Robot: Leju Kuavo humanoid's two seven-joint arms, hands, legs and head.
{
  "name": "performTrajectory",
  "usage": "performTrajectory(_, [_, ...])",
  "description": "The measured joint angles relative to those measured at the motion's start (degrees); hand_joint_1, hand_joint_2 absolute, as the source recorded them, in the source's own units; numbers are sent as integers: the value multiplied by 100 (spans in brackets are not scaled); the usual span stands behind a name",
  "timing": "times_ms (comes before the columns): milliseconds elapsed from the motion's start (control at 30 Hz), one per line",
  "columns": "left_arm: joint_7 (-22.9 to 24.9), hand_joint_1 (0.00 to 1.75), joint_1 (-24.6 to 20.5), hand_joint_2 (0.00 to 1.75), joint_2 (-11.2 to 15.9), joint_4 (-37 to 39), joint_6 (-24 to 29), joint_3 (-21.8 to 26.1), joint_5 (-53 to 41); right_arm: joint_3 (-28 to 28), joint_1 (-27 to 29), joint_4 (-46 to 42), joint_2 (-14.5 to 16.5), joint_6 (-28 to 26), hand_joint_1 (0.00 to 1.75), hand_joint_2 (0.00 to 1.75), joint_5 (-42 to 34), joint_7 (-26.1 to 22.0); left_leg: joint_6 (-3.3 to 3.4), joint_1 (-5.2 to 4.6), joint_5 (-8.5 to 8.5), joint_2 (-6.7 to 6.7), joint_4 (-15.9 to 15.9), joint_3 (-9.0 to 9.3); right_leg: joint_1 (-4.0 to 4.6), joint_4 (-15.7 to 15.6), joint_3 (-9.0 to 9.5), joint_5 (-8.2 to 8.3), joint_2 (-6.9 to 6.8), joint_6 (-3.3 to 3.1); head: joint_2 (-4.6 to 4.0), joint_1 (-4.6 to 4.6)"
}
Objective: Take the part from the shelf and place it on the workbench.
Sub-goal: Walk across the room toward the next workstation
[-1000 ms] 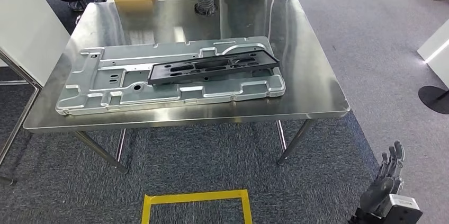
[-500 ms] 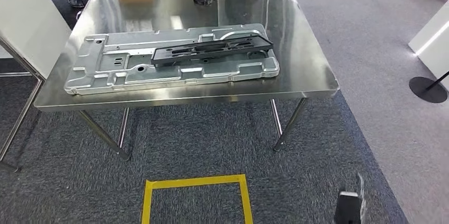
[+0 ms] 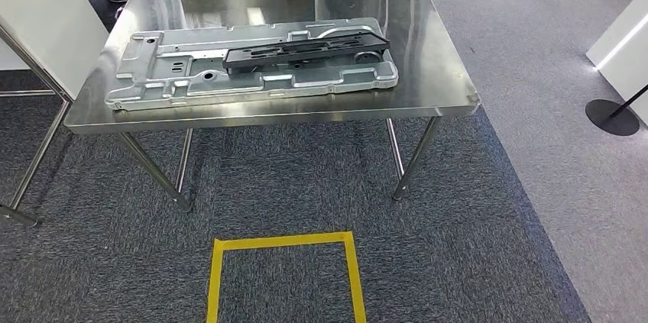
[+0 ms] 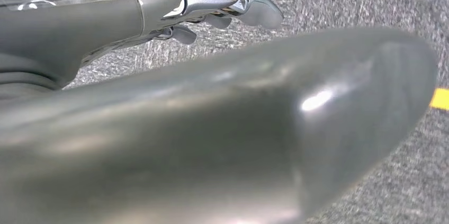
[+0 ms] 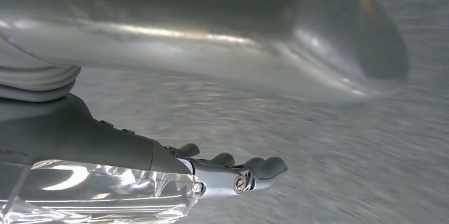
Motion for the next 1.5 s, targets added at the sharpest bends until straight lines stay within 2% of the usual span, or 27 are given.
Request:
performTrajectory(33, [4,0,4,0,-1,1,-20,2,-28,47,-3,88,-1,130,0,0,101,328,-32,11,-80,-8,52,-32,-5,-6,-49,61,-11,-48,0,-1])
performTrajectory(100, [17,0,14,0,-4,2,-64,3,-93,153,-5,232,-2,515,0,0,275,1034,-80,28,-547,-26,442,-161,-17,-22,-184,202,-36,-131,-1,-23])
performTrajectory(167, [32,0,11,0,-6,2,-100,2,-149,256,2,321,-2,889,0,0,411,1578,-111,37,-1121,-31,1178,-321,1,-8,-368,343,-44,-163,-1,-49])
performTrajectory(200, [37,0,8,0,-6,2,-112,2,-173,300,7,351,-2,1035,0,0,458,1748,-121,38,-1230,-31,1495,-349,8,11,-476,413,-45,-164,-1,-50])
performTrajectory(233, [44,0,5,0,-6,2,-121,1,-192,341,8,378,-2,1167,0,0,493,1872,-127,38,-1199,-31,1681,-308,11,43,-593,481,-45,-160,0,-51])
performTrajectory(267, [52,0,2,0,-6,2,-129,1,-204,378,8,397,-2,1269,0,0,515,1943,-126,38,-1042,-31,1666,-172,11,89,-714,539,-43,-151,0,-51])
performTrajectory(333, [73,0,-17,0,-6,1,-151,1,-223,441,7,420,-2,1376,0,0,549,1947,-104,37,-774,-35,1055,377,6,214,-942,630,-38,-114,0,-52])
performTrajectory(400, [96,0,-47,0,-6,-3,-169,2,-249,486,1,428,-2,1396,0,0,587,1835,-57,15,-889,-46,211,953,14,322,-1078,700,-35,-54,0,-48])
performTrajectory(433, [107,0,-57,0,-7,-5,-174,4,-260,498,-4,429,-2,1394,0,0,603,1756,-25,3,-996,-51,-40,1091,18,346,-1104,740,-38,-21,0,-49])
performTrajectory(533, [133,0,-54,0,-19,-6,-173,23,-269,526,-15,438,-7,1386,0,0,649,1540,102,-11,-932,-33,-151,1036,1,359,-1149,819,-36,82,-1,-69])
performTrajectory(600, [150,0,-56,0,-33,-6,-170,39,-277,544,-14,447,-9,1383,0,0,689,1450,188,1,-798,-13,-170,900,-19,624,-1254,459,-21,138,-1,-56])
performTrajectory(667, [169,0,-53,0,-44,-7,-157,48,-292,563,-14,453,-14,1382,0,0,723,1394,223,-2,-673,-11,-168,724,-30,1292,-1428,-139,-12,181,-1,-26])
performTrajectory(700, [182,0,-47,0,-49,-7,-146,52,-299,574,-15,455,-18,1382,0,0,736,1379,225,-7,-604,-9,-163,631,-34,1664,-1501,-297,-10,197,-1,-21])
performTrajectory(733, [199,0,-43,0,-55,-7,-135,58,-305,585,-17,456,-22,1382,0,0,748,1371,222,-12,-539,-4,-157,541,-36,1935,-1524,-308,-9,204,-1,-19])
performTrajectory(800, [238,0,-43,0,-68,-7,-123,79,-319,598,-17,457,-30,1382,0,0,769,1373,210,-23,-422,3,-142,380,-37,1915,-1302,-9,-9,182,0,-19])
performTrajectory(867, [281,0,-45,0,-89,-7,-119,102,-338,602,-24,457,-45,1382,0,0,781,1382,188,-39,-331,3,-124,281,-11,1091,-663,186,-11,100,0,-19])
performTrajectory(933, [322,0,-46,0,-113,-7,-109,121,-357,603,-42,457,-68,1382,0,0,785,1400,143,-57,-257,6,-98,226,27,227,-94,78,-18,10,0,-14])
performTrajectory(967, [338,0,-47,0,-123,-7,-103,130,-363,603,-48,457,-78,1383,0,0,784,1414,113,-61,-222,12,-91,203,42,15,22,16,-22,-20,0,-10])
performTrajectory(1033, [365,0,-50,0,-127,-7,-95,145,-372,603,-49,460,-85,1398,0,0,771,1457,46,-54,-179,15,-73,167,32,-101,14,28,-27,-71,-1,-5])
performTrajectory(1067, [379,0,-49,0,-129,-7,-92,150,-376,603,-45,463,-87,1418,0,0,755,1477,14,-48,-247,3,3,131,19,-117,-6,69,-31,-102,-1,-10])
performTrajectory(1133, [402,0,-34,0,-131,-7,-91,162,-381,603,-35,470,-87,1459,0,0,716,1515,-43,-27,-630,-27,499,-58,6,-133,-63,145,-44,-152,-1,-21])
performTrajectory(1200, [417,0,-14,0,-131,-7,-91,173,-381,603,-24,479,-87,1472,0,0,694,1536,-87,-6,-1065,-35,1278,-330,15,-105,-147,189,-47,-175,-1,-26])
performTrajectory(1267, [425,0,-3,0,-132,-6,-91,179,-381,603,-18,490,-87,1476,0,0,683,1548,-114,13,-1146,-34,1618,-380,16,-49,-226,211,-45,-171,0,-27])
performTrajectory(1300, [428,0,-2,0,-131,-6,-91,180,-381,602,-17,495,-87,1492,0,0,664,1551,-120,24,-1034,-34,1453,-241,14,-14,-256,211,-42,-164,0,-27])
performTrajectory(1367, [430,0,-5,0,-129,-7,-92,182,-389,587,-17,500,-87,1566,0,0,565,1541,-111,40,-749,-34,673,245,6,61,-298,193,-39,-132,0,-26])
performTrajectory(1433, [431,0,-6,0,-130,-7,-99,186,-400,505,-22,500,-87,1662,0,87,364,1495,-57,26,-623,-38,115,568,11,127,-334,172,-37,-75,0,-25])
performTrajectory(1500, [431,0,-5,0,-131,-7,-108,191,-422,374,-30,500,-87,1729,0,175,167,1431,19,4,-644,-41,30,590,21,158,-363,174,-38,-13,0,-22])
